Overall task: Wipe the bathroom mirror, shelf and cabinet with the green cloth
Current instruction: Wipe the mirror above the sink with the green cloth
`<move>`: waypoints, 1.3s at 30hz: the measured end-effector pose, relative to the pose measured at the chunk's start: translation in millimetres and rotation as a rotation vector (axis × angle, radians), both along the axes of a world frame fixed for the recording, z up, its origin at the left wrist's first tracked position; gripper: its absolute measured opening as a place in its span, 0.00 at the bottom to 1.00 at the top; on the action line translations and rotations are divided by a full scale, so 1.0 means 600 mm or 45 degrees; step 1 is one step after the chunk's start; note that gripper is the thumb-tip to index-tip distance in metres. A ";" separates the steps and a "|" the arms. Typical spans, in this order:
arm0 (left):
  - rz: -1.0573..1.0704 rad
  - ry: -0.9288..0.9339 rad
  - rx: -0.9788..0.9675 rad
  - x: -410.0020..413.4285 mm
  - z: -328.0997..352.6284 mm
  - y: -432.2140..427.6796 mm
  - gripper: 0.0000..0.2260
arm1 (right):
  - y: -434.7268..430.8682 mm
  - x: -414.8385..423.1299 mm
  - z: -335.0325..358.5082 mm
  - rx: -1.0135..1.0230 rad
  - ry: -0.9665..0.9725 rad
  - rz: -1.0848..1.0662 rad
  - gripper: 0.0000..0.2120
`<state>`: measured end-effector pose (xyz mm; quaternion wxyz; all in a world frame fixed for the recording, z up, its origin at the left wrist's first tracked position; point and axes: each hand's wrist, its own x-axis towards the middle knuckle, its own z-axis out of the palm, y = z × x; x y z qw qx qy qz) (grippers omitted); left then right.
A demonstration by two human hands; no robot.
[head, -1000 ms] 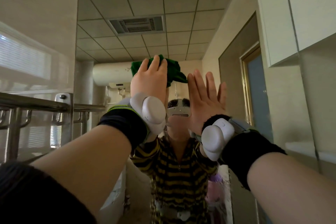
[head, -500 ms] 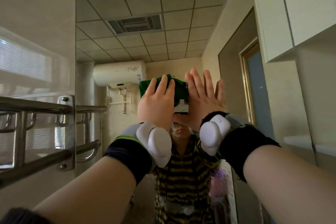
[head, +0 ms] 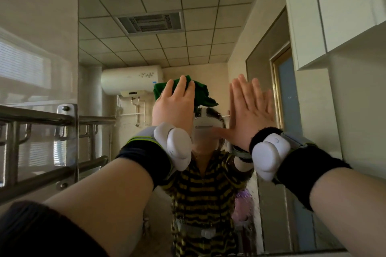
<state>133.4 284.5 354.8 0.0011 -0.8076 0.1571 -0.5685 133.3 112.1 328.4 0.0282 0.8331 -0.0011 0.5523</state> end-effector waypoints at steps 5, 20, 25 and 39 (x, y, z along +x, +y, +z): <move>0.013 -0.020 -0.003 -0.002 0.027 -0.011 0.24 | -0.028 0.001 -0.002 0.042 0.047 -0.044 0.57; 0.014 0.015 -0.098 -0.018 0.101 -0.057 0.25 | -0.037 0.013 -0.009 0.023 0.030 0.031 0.56; -0.002 -0.035 -0.076 -0.013 0.077 -0.059 0.23 | -0.038 0.017 -0.009 0.021 0.028 0.018 0.56; -0.054 -0.028 -0.047 -0.007 -0.028 -0.088 0.24 | -0.032 0.016 -0.010 0.070 -0.024 -0.008 0.55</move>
